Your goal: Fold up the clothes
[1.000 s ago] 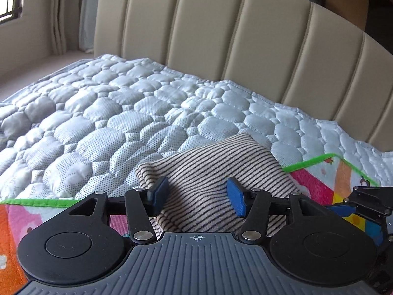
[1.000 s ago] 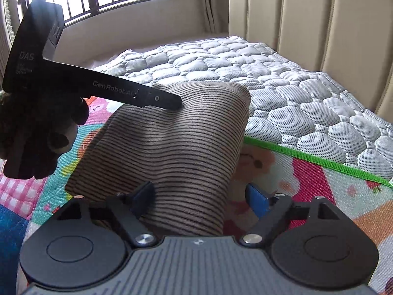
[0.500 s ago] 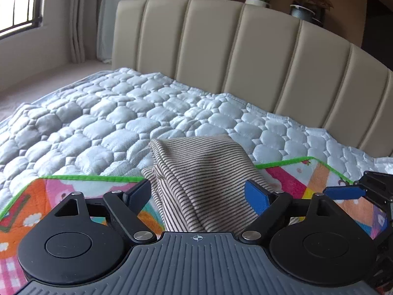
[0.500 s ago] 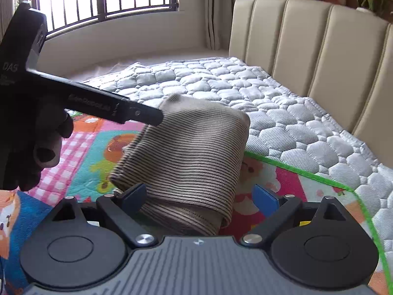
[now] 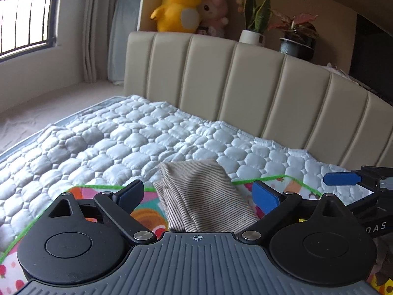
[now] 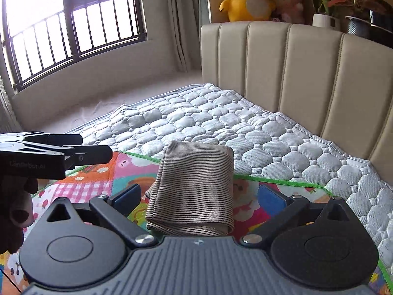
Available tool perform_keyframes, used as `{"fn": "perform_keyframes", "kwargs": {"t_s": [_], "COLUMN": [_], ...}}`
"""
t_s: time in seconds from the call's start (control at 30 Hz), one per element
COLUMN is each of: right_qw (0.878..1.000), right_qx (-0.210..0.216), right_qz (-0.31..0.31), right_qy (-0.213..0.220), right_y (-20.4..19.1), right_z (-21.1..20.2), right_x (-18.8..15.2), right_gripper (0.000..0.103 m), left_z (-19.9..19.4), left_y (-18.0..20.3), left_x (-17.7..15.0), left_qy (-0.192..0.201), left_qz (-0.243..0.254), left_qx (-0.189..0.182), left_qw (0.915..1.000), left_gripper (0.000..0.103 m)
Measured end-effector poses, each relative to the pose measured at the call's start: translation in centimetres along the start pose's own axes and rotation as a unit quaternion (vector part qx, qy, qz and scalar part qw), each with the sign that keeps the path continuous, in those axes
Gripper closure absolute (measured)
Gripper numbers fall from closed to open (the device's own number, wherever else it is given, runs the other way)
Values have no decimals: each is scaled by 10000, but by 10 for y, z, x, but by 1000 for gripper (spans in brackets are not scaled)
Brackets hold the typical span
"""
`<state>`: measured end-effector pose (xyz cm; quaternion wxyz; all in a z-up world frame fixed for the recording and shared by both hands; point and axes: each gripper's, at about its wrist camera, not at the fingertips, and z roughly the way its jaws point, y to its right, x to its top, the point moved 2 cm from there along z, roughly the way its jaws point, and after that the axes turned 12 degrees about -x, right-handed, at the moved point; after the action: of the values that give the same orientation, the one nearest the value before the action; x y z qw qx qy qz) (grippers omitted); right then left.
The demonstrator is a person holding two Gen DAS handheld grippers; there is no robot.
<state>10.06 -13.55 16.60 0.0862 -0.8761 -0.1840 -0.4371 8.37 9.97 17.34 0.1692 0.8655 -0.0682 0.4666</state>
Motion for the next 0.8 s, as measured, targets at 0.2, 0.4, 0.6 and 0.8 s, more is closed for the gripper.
{"fn": "perform_keyframes", "kwargs": {"t_s": [0.2,0.4,0.6,0.8], "right_qw": [9993,9973,9915,9835], "right_qx": [-155,-254,-304,-621], "right_qz": [282,407,906,1009], "right_qy": [182,555,881,1368], "right_y": [6,6,19,21], "right_z": [-50,-105,-165,-235], "right_x": [18,43,68,101], "right_gripper": [0,0,0,0], "left_z": [-50,-110,-164,-212], "left_y": [30,56,75,108], "left_x": [18,41,59,65], "left_qy": [115,635,1017,1557], "left_qz": [-78,-67,-142,622], "left_qx": [267,680,1064,1030], "left_qw": [9995,9956,9890,9804], "left_gripper": [0,0,0,0]}}
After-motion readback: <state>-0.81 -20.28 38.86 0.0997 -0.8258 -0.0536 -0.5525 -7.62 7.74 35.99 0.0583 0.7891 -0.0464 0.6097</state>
